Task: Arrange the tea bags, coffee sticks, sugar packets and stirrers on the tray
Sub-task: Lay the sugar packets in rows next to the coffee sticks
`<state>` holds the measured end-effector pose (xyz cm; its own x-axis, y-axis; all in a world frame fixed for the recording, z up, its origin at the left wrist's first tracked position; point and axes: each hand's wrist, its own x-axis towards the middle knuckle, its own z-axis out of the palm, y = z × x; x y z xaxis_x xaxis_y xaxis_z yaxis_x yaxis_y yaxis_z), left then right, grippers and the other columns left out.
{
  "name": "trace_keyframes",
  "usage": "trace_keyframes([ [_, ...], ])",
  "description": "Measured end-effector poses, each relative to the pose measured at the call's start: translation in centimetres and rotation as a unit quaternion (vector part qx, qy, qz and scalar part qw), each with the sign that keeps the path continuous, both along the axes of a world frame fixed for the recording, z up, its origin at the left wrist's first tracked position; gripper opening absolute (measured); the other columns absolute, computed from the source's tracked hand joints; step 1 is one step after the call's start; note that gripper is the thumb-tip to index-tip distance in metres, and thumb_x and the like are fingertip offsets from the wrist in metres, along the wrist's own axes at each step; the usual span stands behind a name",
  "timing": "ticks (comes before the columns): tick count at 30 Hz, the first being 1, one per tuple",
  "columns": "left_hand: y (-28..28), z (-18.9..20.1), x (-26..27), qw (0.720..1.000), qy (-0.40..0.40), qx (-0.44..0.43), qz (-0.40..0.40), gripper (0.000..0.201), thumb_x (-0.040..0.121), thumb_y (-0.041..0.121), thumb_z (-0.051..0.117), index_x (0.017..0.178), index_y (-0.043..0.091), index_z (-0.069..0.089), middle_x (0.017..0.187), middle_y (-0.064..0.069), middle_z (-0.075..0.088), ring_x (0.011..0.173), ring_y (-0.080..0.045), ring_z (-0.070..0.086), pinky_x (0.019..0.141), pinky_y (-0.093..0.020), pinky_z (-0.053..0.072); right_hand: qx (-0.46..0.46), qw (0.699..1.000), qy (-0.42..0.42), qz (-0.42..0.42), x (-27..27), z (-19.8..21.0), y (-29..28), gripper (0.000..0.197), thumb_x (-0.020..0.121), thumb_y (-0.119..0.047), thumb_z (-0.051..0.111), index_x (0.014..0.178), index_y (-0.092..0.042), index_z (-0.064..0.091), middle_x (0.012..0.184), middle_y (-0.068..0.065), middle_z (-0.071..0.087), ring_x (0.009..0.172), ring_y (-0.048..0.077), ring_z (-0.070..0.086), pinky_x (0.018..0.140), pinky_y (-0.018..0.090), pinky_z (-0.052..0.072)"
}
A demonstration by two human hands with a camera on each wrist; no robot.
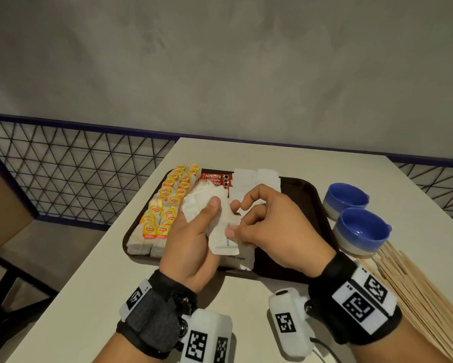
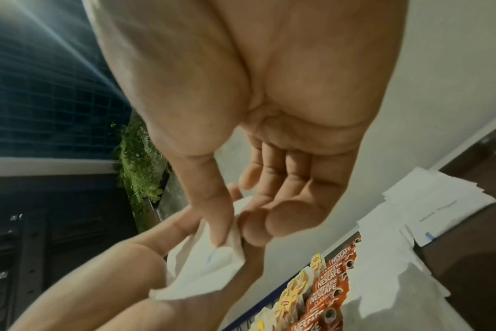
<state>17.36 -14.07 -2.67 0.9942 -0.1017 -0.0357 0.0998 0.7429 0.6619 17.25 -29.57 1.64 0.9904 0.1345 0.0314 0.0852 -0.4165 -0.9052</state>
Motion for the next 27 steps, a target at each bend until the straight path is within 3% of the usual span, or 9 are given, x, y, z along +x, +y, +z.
trace_keyframes([
  [4, 0.4, -0.1, 0.4, 0.999, 0.036, -0.028, 0.012, 0.039, 0.106, 0.018, 0.050, 0.144, 0.009, 0.053, 0.133, -0.028, 0.063, 0.125, -0.043, 0.062, 0.104, -0.063, 0.049, -0.016, 0.999, 0.016, 0.033, 0.1, 0.7, -0.9, 0.028, 0.084, -0.007, 0.082, 0.106, -0.020, 0.072, 0.067, 0.013, 0.067, 0.061, 0.030, 0.071, 0.068, 0.043, 0.065],
  [7, 0.3, -0.1, 0.4, 0.998, 0.039, -0.038, 0.021, 0.035, 0.107, 0.015, 0.046, 0.140, 0.010, 0.057, 0.128, -0.023, 0.068, 0.119, -0.041, 0.066, 0.102, -0.061, 0.050, 0.002, 0.998, 0.049, 0.042, 0.2, 1.4, -1.9, 0.017, 0.090, -0.004, 0.076, 0.107, -0.006, 0.075, 0.082, 0.024, 0.073, 0.063, 0.025, 0.071, 0.062, 0.032, 0.064],
  [10, 0.2, 0.1, 0.2, 0.999, 0.031, -0.026, 0.018, 0.034, 0.105, 0.014, 0.050, 0.138, 0.014, 0.058, 0.126, -0.018, 0.071, 0.115, -0.038, 0.069, 0.101, -0.060, 0.050, 0.087, 0.994, 0.066, 0.024, 0.6, 1.9, -2.9, 0.017, 0.092, -0.001, 0.072, 0.106, 0.009, 0.070, 0.091, 0.035, 0.070, 0.067, 0.029, 0.069, 0.062, 0.034, 0.064],
  [12, 0.0, 0.3, 0.1, 0.999, 0.032, -0.013, 0.016, 0.037, 0.099, 0.016, 0.059, 0.136, 0.011, 0.058, 0.121, -0.017, 0.072, 0.103, -0.030, 0.070, 0.091, -0.052, 0.056, 0.141, 0.987, 0.076, 0.018, 0.9, 2.3, -3.4, 0.020, 0.095, -0.003, 0.070, 0.107, 0.012, 0.067, 0.093, 0.039, 0.068, 0.070, 0.033, 0.068, 0.063, 0.035, 0.063],
  [14, -0.2, 0.4, -0.2, 1.000, 0.011, -0.009, 0.000, 0.048, 0.091, 0.019, 0.069, 0.136, 0.008, 0.055, 0.116, -0.023, 0.067, 0.092, -0.030, 0.062, 0.078, -0.042, 0.059, 0.167, 0.982, 0.085, 0.021, 1.1, 2.5, -3.5, 0.019, 0.097, -0.007, 0.067, 0.105, 0.011, 0.068, 0.090, 0.035, 0.071, 0.072, 0.036, 0.070, 0.065, 0.036, 0.063],
  [16, -0.5, 0.2, -0.4, 0.999, -0.031, 0.018, -0.014, 0.055, 0.087, 0.013, 0.076, 0.138, 0.008, 0.054, 0.124, -0.027, 0.065, 0.095, -0.031, 0.059, 0.071, -0.037, 0.058, 0.175, 0.980, 0.089, 0.026, 1.0, 2.4, -3.3, 0.019, 0.098, -0.009, 0.066, 0.105, 0.009, 0.068, 0.089, 0.029, 0.074, 0.076, 0.038, 0.073, 0.067, 0.036, 0.064],
  [20, -0.8, -0.4, -0.2, 0.993, -0.104, 0.036, -0.047, 0.055, 0.089, -0.009, 0.065, 0.141, 0.001, 0.053, 0.129, -0.028, 0.062, 0.104, -0.032, 0.061, 0.087, -0.043, 0.052, 0.167, 0.981, 0.095, 0.029, 1.1, 1.8, -2.7, 0.022, 0.098, -0.012, 0.067, 0.107, 0.008, 0.065, 0.090, 0.030, 0.074, 0.081, 0.042, 0.074, 0.067, 0.035, 0.064],
  [24, -0.9, -0.5, -0.4, 0.994, -0.084, 0.065, -0.036, 0.042, 0.090, -0.011, 0.058, 0.128, 0.004, 0.066, 0.112, -0.018, 0.071, 0.083, -0.021, 0.066, 0.068, -0.028, 0.056, 0.158, 0.985, 0.072, 0.008, 1.4, 1.1, -2.7, 0.020, 0.096, -0.009, 0.071, 0.103, 0.009, 0.066, 0.098, 0.031, 0.073, 0.078, 0.035, 0.073, 0.071, 0.035, 0.063],
  [27, -0.6, -0.8, -0.2, 0.994, -0.080, 0.073, -0.025, 0.048, 0.088, -0.012, 0.062, 0.133, 0.003, 0.062, 0.115, -0.019, 0.070, 0.082, -0.020, 0.065, 0.066, -0.028, 0.054, 0.136, 0.990, 0.039, -0.004, 1.5, 1.1, -3.2, 0.017, 0.090, -0.008, 0.077, 0.102, 0.002, 0.071, 0.093, 0.024, 0.076, 0.075, 0.030, 0.073, 0.071, 0.032, 0.063],
])
